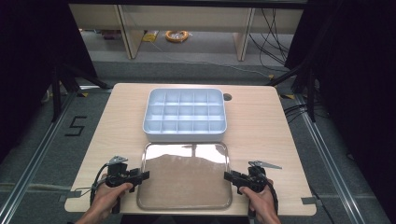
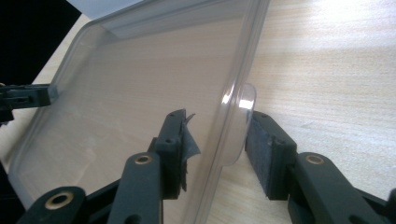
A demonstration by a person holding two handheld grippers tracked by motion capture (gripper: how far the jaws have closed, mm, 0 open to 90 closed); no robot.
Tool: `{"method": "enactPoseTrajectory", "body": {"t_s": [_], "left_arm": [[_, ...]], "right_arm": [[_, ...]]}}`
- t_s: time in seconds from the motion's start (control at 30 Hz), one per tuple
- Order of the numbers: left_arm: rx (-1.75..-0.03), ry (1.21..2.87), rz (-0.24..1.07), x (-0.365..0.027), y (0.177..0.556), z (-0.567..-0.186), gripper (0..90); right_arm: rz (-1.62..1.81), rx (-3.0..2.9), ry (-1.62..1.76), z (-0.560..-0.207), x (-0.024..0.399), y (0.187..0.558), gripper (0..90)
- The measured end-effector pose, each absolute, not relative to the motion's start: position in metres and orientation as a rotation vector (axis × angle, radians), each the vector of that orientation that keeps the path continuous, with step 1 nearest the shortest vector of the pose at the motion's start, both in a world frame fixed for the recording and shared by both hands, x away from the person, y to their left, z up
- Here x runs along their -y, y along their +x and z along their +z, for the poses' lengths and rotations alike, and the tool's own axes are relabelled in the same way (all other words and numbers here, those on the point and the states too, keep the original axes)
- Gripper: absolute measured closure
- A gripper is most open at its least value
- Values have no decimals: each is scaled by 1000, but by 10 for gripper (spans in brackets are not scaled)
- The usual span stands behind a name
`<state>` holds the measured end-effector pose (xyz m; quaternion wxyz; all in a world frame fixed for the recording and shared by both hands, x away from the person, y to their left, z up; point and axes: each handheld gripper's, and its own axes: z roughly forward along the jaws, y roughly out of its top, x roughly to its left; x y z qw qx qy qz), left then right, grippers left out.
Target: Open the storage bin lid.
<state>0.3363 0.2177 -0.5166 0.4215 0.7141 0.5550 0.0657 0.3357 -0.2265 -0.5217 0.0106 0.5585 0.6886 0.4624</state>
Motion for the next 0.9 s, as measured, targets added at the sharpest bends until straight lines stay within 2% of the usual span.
{"method": "enactPoseTrajectory", "body": {"t_s": [0.03, 0.2, 0.27, 0.33, 0.47, 0.67, 0.9], "left_arm": [[-1383, 1813, 169, -219, 336, -516, 457], [-1396, 1841, 225, -221, 336, -514, 434], [-1429, 1803, 258, -223, 336, -513, 396], [-1443, 1749, 277, -225, 337, -512, 403], [-1438, 1747, 280, -226, 336, -509, 402], [-1363, 1799, 264, -224, 336, -507, 373], [-1370, 1734, 244, -223, 337, -507, 324]], "right_arm": [[1444, -2121, 1747, -521, 227, 336, 563], [1459, -2089, 1713, -517, 230, 338, 563], [1468, -2079, 1762, -516, 228, 336, 557], [1475, -2079, 1769, -515, 227, 336, 550], [1512, -2069, 1718, -514, 227, 336, 537], [1563, -2043, 1711, -507, 227, 335, 463], [1597, -1998, 1686, -502, 230, 334, 395]]}}
